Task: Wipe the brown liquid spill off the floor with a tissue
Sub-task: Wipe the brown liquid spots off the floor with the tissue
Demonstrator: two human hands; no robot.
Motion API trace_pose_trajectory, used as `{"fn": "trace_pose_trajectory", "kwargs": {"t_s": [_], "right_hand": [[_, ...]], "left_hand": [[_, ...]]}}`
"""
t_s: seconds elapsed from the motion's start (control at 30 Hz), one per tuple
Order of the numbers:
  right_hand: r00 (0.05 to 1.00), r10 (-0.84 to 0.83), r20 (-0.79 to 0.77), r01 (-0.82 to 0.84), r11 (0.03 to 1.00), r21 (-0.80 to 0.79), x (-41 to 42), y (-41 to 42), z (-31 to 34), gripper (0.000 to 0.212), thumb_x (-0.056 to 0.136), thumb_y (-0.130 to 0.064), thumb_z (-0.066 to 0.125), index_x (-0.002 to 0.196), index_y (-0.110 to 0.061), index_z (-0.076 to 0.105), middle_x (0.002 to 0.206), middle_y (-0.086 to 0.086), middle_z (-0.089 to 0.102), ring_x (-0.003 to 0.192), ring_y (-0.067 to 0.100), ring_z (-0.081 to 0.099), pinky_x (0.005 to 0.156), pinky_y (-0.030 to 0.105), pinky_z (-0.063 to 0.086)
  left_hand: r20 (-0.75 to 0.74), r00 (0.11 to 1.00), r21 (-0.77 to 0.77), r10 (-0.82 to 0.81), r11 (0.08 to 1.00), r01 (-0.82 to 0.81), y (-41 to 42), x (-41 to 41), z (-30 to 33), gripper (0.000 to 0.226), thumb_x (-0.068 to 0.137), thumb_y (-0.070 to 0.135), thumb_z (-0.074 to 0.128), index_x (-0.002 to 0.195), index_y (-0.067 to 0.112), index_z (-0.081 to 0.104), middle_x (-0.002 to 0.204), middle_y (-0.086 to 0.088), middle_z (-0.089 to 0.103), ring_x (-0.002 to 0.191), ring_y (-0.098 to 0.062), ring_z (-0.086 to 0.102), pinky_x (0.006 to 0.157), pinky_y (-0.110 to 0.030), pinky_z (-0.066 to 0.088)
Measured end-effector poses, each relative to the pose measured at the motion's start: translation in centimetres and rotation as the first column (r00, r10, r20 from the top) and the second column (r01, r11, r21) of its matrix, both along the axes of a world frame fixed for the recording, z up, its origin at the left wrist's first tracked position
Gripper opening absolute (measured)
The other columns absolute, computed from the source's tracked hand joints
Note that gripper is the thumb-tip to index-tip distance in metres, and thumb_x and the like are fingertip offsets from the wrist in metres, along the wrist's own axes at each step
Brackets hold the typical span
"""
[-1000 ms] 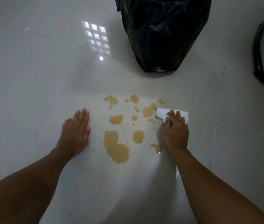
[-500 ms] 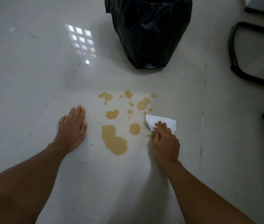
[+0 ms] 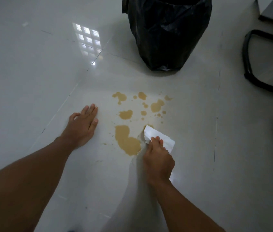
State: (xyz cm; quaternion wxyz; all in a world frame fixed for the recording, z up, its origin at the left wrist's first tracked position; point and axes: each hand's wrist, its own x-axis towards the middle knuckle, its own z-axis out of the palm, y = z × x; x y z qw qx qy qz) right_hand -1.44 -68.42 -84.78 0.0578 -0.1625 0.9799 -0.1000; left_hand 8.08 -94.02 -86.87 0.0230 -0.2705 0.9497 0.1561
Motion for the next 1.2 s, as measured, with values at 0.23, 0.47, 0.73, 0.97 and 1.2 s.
{"fn": "trace_pose_trajectory", "kwargs": {"t_s": [0.23, 0.47, 0.73, 0.97, 1.2], "right_hand": [[0.982, 0.184, -0.054, -0.183, 0.983, 0.022, 3.0, -0.9, -0.5, 0.029, 0.079, -0.016, 0.061, 0.107, -0.012, 0.070, 0.093, 0.007, 0.076, 0.054, 0.024, 0.069, 0.037, 0.031, 0.049], [0.989, 0.151, -0.002, -0.150, 0.979, -0.139, 4.8, -2.7, 0.5, 0.021, 0.087, -0.017, 0.056, 0.103, -0.020, 0.070, 0.091, -0.001, 0.074, 0.066, 0.021, 0.071, 0.051, 0.035, 0.056], [0.890, 0.453, 0.059, -0.359, 0.773, -0.524, 4.7, -6.2, -1.4, 0.034, 0.097, -0.013, 0.049, 0.129, -0.017, 0.060, 0.142, 0.002, 0.052, 0.138, 0.021, 0.040, 0.099, 0.041, 0.047], [0.580, 0.814, 0.033, -0.724, 0.533, -0.437, 6.5, -6.9, -1.9, 0.027, 0.094, -0.018, 0.051, 0.116, -0.013, 0.066, 0.141, 0.002, 0.054, 0.139, 0.024, 0.036, 0.113, 0.040, 0.031], [0.597, 0.788, 0.151, -0.675, 0.595, -0.436, 8.1, -5.2, -1.3, 0.044, 0.099, -0.030, 0.045, 0.142, -0.021, 0.045, 0.153, 0.001, 0.037, 0.144, 0.019, 0.027, 0.117, 0.028, 0.008]], "left_hand": [[0.024, 1.000, 0.033, -0.003, 0.999, 0.002, 0.1, -0.1, 0.4, 0.066, 0.092, 0.045, 0.010, 0.153, 0.020, 0.016, 0.162, 0.005, 0.008, 0.149, -0.010, 0.006, 0.117, -0.038, 0.012], [0.088, 0.996, -0.037, -0.003, 0.999, 0.006, -0.4, 1.6, 0.5, 0.062, 0.096, 0.043, 0.016, 0.154, 0.020, 0.013, 0.163, 0.003, 0.003, 0.149, -0.015, 0.004, 0.116, -0.040, 0.012], [0.105, 0.993, -0.025, 0.045, 0.999, -0.043, -1.4, 3.2, 0.5, 0.065, 0.092, 0.043, 0.011, 0.153, 0.022, 0.015, 0.162, 0.003, 0.009, 0.149, -0.015, 0.009, 0.115, -0.041, 0.016], [0.123, 0.992, -0.033, 0.009, 0.999, -0.005, -1.4, 3.5, 0.7, 0.065, 0.092, 0.041, 0.009, 0.154, 0.020, 0.012, 0.163, 0.001, 0.006, 0.149, -0.017, 0.006, 0.115, -0.040, 0.014], [0.123, 0.992, -0.029, 0.031, 0.999, -0.027, -1.3, 3.3, 0.3, 0.065, 0.093, 0.042, 0.009, 0.154, 0.021, 0.011, 0.163, 0.002, 0.006, 0.149, -0.016, 0.007, 0.115, -0.041, 0.013]]}}
